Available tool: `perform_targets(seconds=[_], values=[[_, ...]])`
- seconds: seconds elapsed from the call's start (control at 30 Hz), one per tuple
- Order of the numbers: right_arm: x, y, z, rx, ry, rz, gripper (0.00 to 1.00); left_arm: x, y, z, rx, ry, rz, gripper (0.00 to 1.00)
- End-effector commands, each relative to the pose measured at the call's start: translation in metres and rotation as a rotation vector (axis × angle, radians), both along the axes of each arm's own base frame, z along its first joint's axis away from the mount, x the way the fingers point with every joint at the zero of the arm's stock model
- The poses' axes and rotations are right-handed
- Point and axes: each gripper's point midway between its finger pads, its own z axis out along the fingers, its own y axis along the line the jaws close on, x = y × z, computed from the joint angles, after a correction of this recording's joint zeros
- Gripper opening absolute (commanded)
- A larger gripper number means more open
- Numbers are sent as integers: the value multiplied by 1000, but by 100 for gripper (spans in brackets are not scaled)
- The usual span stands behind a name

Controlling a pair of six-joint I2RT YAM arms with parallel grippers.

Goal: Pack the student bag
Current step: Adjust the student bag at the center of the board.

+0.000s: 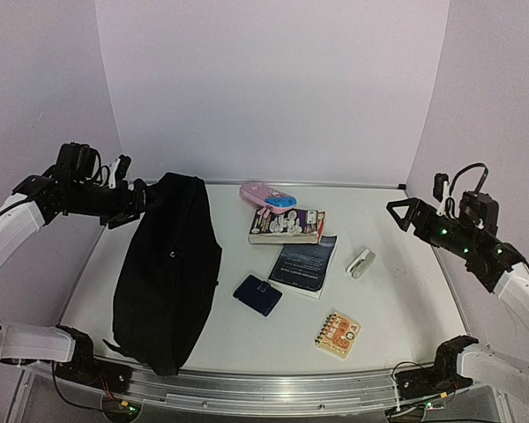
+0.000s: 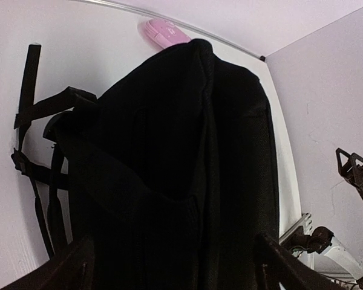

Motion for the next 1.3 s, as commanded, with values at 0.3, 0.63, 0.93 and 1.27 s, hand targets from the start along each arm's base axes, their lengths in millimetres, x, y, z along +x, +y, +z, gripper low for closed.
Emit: perform_targets(seconds=[0.3, 0.63, 0.93, 1.27], values=[[1, -1, -21, -26, 41, -7, 98, 35, -8, 40, 61, -164, 87, 0], [18, 17, -14, -14, 67, 9, 95, 71, 55, 112, -15, -295, 585, 0], [7, 112, 4, -30, 15, 140, 92, 83, 67, 82, -130, -203, 768, 0], [-68, 326, 20, -182, -137, 368, 86, 80, 86, 58, -43, -177, 828, 0]])
